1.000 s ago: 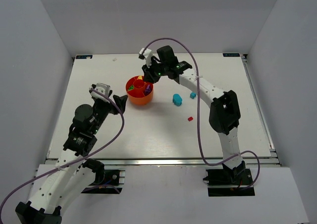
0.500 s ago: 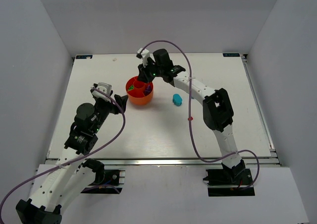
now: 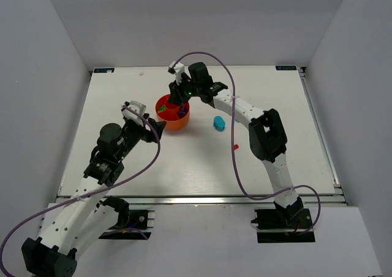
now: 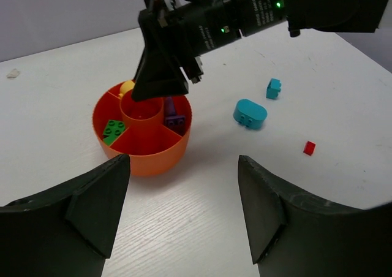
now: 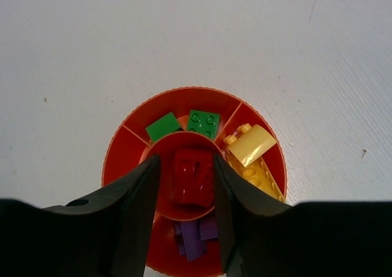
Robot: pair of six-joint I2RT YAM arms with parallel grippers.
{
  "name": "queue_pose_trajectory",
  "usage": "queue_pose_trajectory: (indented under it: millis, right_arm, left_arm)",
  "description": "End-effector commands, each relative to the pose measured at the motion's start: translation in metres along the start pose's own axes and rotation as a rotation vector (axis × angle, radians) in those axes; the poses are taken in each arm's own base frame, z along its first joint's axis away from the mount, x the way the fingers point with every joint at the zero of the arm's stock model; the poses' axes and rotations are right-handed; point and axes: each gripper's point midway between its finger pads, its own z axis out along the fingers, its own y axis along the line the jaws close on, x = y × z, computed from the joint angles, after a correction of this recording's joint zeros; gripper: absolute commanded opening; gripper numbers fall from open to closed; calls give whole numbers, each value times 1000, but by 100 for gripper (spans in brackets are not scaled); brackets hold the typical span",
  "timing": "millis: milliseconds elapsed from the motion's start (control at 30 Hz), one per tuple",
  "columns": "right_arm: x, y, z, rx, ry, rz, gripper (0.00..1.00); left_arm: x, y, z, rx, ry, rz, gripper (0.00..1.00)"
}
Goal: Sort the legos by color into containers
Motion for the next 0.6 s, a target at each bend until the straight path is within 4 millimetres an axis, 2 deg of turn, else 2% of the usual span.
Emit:
queue_pose_trajectory:
  millis: [0, 33, 67, 100, 133, 167, 200, 233, 267, 300, 333, 400, 433, 467, 500, 533, 567]
  right_arm:
    - [-44, 8, -16, -10, -94, -38, 44]
    - [-45, 8, -19, -10, -93, -35, 38]
    - [-54, 11, -27, -9, -105, -38, 32]
    - [-51, 7, -35, 3, -96, -28, 24]
    - [-53, 8, -43, 9, -96, -28, 8]
    - [-69, 3, -67, 48, -125, -33, 0]
    - [-53, 4, -73, 66, -93, -2, 0]
    - [-51, -10, -90, 111, -95, 33, 0]
    - [-63, -7, -116, 125, -123, 60, 0]
    - [-55, -11, -129, 144, -111, 92, 0]
    - [-42, -25, -158, 188, -107, 158, 0]
    - [-24, -24, -182, 173, -108, 217, 0]
    - [-5, -42, -213, 223, -108, 266, 0]
    - [4, -41, -223, 218, -103, 284, 0]
    - [18, -43, -247, 249, -96, 308, 0]
    - [23, -43, -258, 254, -96, 309, 0]
    - [32, -46, -273, 262, -95, 318, 5]
  left_arm:
    - [-4, -21, 4, 114, -1, -19, 80]
    - [-9, -24, 6, 131, -25, -32, 77]
    - [-8, -33, 7, 180, -24, -42, 72]
    - [-7, -38, 8, 210, -25, -53, 56]
    - [-5, -43, 15, 238, -15, -89, 46]
    - [-3, -56, 17, 316, 2, -106, 37]
    - [-1, -63, 21, 358, 21, -126, 21]
    - [16, -71, 33, 395, 92, -183, 13]
    - [12, -77, 40, 430, 105, -207, 10]
    - [17, -89, 41, 508, 144, -235, 9]
    - [27, -97, 56, 534, 207, -296, 9]
    - [37, -108, 67, 574, 268, -351, 15]
    - [44, -118, 73, 582, 311, -388, 28]
    - [53, -123, 88, 586, 357, -403, 32]
    - [65, -129, 93, 585, 416, -403, 43]
    - [73, -144, 97, 600, 465, -390, 50]
    - [98, -151, 108, 592, 542, -386, 54]
